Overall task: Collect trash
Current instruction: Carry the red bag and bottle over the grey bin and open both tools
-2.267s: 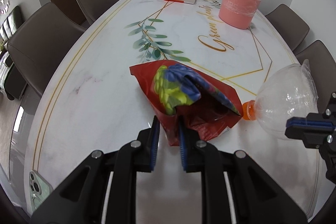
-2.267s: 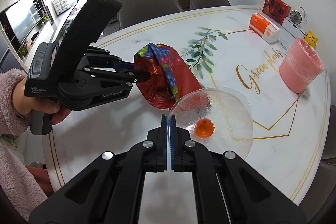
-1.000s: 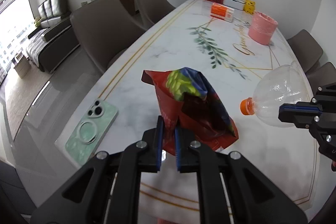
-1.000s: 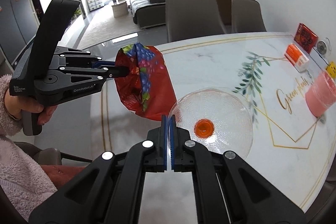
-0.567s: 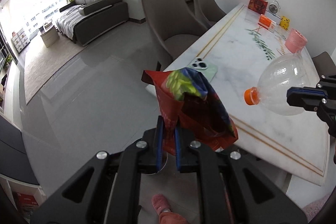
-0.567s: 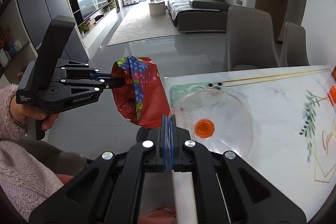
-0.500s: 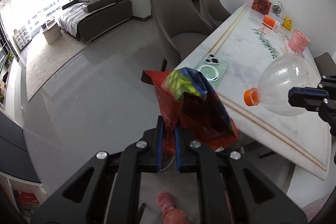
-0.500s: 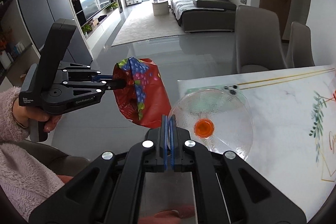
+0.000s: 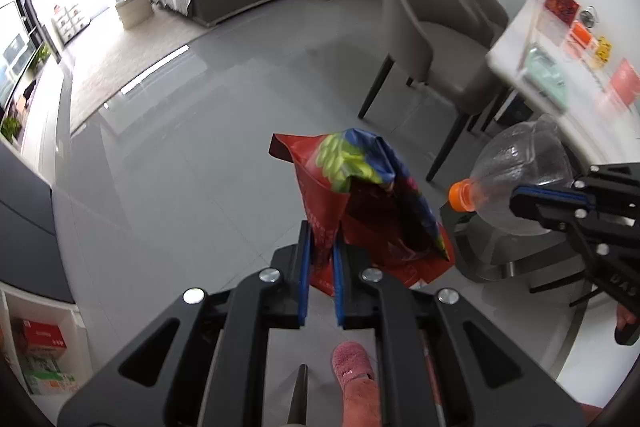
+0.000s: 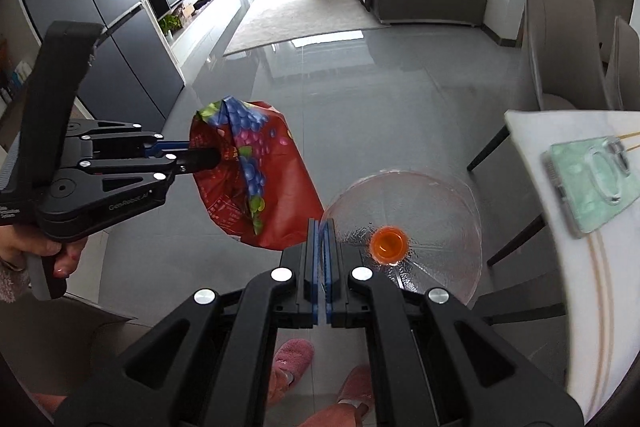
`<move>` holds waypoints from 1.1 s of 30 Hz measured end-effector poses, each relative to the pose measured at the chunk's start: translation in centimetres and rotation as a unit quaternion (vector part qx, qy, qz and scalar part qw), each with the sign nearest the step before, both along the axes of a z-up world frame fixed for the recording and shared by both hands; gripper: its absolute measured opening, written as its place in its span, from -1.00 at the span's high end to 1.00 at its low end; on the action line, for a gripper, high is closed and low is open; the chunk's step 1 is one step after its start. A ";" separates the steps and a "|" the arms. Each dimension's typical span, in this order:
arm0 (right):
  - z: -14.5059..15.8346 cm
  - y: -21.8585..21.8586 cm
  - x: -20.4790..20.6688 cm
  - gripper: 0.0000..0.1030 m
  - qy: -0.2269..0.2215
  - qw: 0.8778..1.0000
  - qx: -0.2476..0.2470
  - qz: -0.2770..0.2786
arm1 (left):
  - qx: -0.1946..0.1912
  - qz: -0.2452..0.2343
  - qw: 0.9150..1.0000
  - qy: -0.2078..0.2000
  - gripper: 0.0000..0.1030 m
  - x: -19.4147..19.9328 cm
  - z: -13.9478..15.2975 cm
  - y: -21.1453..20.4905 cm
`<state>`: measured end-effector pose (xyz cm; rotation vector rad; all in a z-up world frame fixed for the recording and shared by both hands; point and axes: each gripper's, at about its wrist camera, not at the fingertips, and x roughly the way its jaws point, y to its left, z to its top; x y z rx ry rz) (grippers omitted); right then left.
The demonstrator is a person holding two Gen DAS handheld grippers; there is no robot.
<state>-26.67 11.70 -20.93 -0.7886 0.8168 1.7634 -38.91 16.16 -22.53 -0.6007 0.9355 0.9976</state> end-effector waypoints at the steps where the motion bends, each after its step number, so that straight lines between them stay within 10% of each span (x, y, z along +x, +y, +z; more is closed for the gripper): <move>1: -2.0 0.7 -0.3 0.98 0.003 1.000 -0.008 0.002 | -0.003 0.003 1.000 0.003 0.80 -0.2 -1.4 0.4; 10: -21.1 5.4 -1.3 0.97 -0.009 0.998 -0.061 0.004 | -0.041 -0.006 0.999 0.033 0.80 -1.8 -17.1 3.1; 16: -28.7 6.7 -0.6 0.87 -0.025 0.998 -0.058 -0.003 | -0.052 -0.030 0.997 0.043 0.80 -0.5 -22.9 4.3; 33: -28.5 5.8 5.6 0.59 -0.015 0.997 -0.065 -0.051 | -0.087 -0.112 0.988 0.060 0.77 7.3 -30.1 4.9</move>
